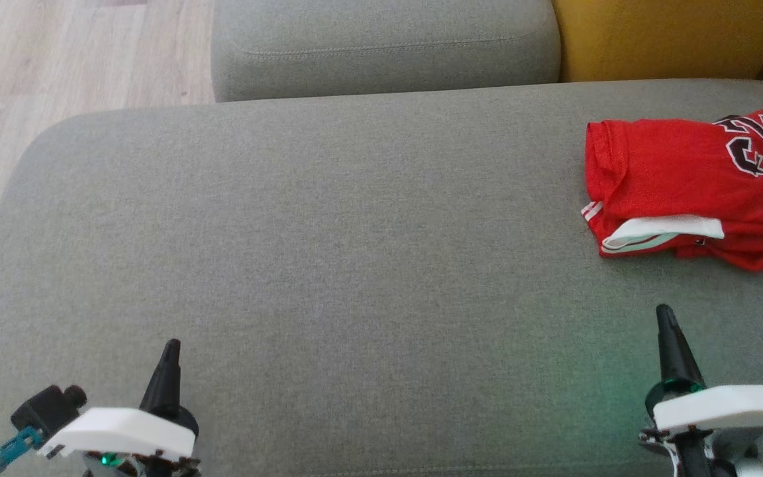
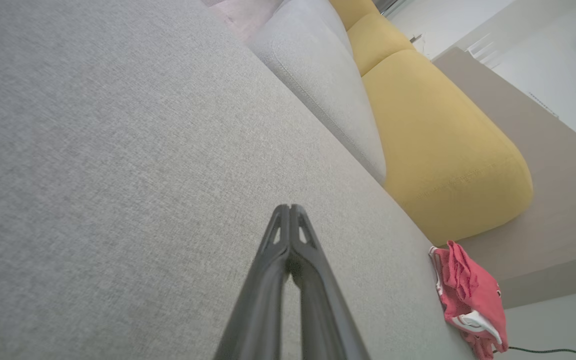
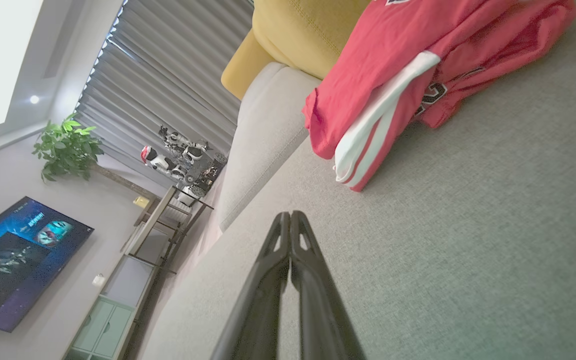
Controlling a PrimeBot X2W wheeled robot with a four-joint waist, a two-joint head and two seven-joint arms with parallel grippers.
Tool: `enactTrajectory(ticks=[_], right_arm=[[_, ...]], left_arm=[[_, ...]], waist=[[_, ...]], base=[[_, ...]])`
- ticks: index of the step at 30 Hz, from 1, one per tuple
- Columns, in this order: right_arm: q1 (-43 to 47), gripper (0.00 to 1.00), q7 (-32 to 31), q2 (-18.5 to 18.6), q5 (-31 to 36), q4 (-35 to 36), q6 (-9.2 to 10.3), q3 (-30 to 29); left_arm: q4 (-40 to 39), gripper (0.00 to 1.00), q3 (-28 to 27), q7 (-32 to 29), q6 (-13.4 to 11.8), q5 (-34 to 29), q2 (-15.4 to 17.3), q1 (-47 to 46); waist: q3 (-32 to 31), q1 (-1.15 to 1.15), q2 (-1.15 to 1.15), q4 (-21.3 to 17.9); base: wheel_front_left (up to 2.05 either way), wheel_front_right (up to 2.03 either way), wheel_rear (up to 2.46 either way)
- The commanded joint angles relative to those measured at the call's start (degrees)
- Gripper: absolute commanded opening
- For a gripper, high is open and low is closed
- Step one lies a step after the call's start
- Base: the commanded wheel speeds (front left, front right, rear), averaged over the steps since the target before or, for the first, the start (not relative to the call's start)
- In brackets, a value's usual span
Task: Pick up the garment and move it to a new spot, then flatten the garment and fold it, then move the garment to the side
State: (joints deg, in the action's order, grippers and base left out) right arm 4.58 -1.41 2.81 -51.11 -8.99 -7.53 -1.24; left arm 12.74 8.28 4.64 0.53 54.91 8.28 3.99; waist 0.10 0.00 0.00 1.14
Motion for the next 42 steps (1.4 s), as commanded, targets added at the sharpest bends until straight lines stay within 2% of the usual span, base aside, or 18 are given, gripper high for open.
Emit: enactTrajectory(ticks=[1,42], right_arm=[[-3.5,0.0,-0.2,1.4,-2.0,1.5,0.02,0.1],[-8.2,0.0,-2.3,1.6,-29.1,-2.7,0.04,-2.0]], left_arm=[[-1.6,0.0,-2.2,-0.3,0.5,1.6,0.2,-3.7],[0.3,0.0,-9.7,-6.8,4.8,25.9,-2.9,-7.9]], waist=[[0.0,0.0,0.0,0.0],[0.1,0.0,0.0,-0.8]], base=[[0.0,0.0,0.0],[0.0,0.0,0.0]])
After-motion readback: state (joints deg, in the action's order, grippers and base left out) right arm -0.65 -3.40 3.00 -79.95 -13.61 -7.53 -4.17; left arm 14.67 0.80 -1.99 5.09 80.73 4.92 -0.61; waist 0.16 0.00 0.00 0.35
